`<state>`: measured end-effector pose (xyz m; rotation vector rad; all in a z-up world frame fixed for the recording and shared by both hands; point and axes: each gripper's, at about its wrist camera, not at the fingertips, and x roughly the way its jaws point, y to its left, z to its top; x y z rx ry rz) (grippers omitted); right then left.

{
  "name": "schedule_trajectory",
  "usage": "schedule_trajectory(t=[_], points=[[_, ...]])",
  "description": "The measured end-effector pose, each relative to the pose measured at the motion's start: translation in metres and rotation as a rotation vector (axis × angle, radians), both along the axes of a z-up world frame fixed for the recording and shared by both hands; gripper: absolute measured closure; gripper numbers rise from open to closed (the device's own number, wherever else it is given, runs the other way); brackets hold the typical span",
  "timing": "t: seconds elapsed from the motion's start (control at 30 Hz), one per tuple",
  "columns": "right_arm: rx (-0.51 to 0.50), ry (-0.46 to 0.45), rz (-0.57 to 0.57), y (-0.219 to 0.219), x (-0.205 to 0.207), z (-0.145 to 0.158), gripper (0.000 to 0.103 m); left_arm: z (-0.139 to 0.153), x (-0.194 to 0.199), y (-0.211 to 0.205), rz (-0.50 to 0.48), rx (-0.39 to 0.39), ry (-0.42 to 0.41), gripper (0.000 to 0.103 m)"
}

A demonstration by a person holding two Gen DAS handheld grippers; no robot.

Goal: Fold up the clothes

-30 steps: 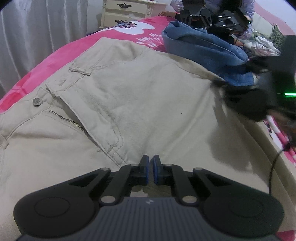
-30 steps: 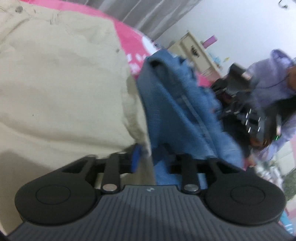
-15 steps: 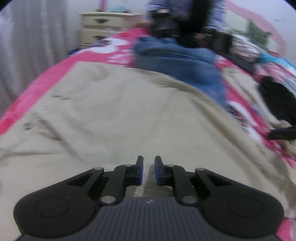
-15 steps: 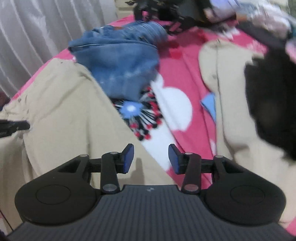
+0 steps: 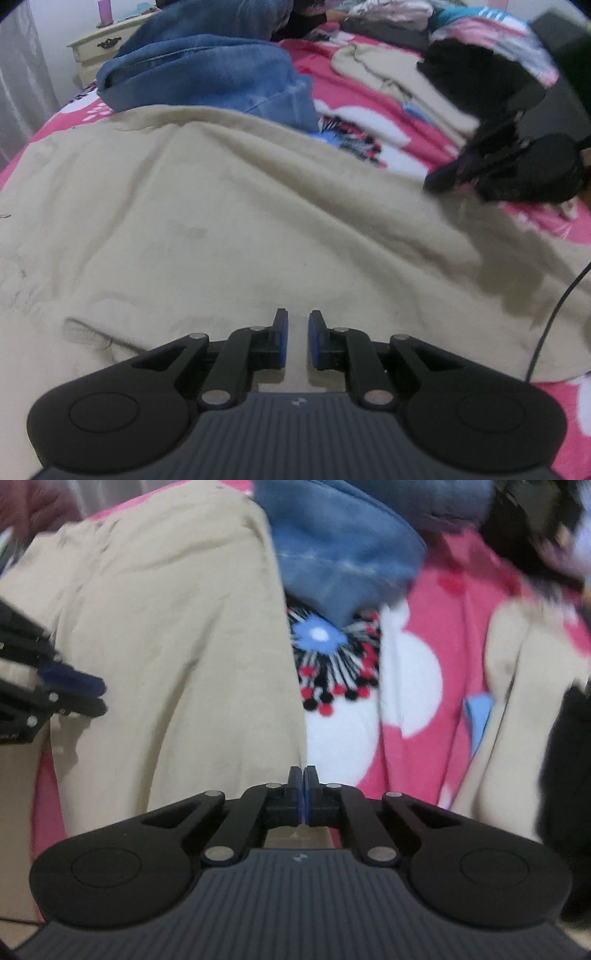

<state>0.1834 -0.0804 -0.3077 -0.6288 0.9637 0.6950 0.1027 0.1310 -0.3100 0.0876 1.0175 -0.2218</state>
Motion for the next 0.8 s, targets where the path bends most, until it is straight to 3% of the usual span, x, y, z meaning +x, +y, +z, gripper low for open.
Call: schedule_trajectory(t=[0.1, 0.47, 0.63, 0.73, 0.8], points=[[-0.102, -0.143, 0.036, -0.002, -0.008, 0.001, 0.103, -0.005, -0.003, -0.007, -0.001, 0.045, 0.005, 0.09], [-0.023, -0.226, -0.16, -0.085, -0.029, 0.049, 0.103, -0.015, -0.009, -0.021, -0.052, 0.16, 0.003, 0.089], [0.013, -0.264, -0.25, -0.123, -0.038, 0.071, 0.103, -0.005, -0.013, -0.042, -0.111, 0.116, -0.011, 0.089], [0.035, -0.169, -0.296, -0.157, -0.053, 0.061, 0.097, 0.003, -0.019, -0.065, -0.172, 0.075, -0.028, 0.089], [0.05, -0.093, -0.325, -0.18, -0.064, 0.052, 0.085, 0.008, -0.022, -0.08, -0.212, 0.047, -0.039, 0.089]])
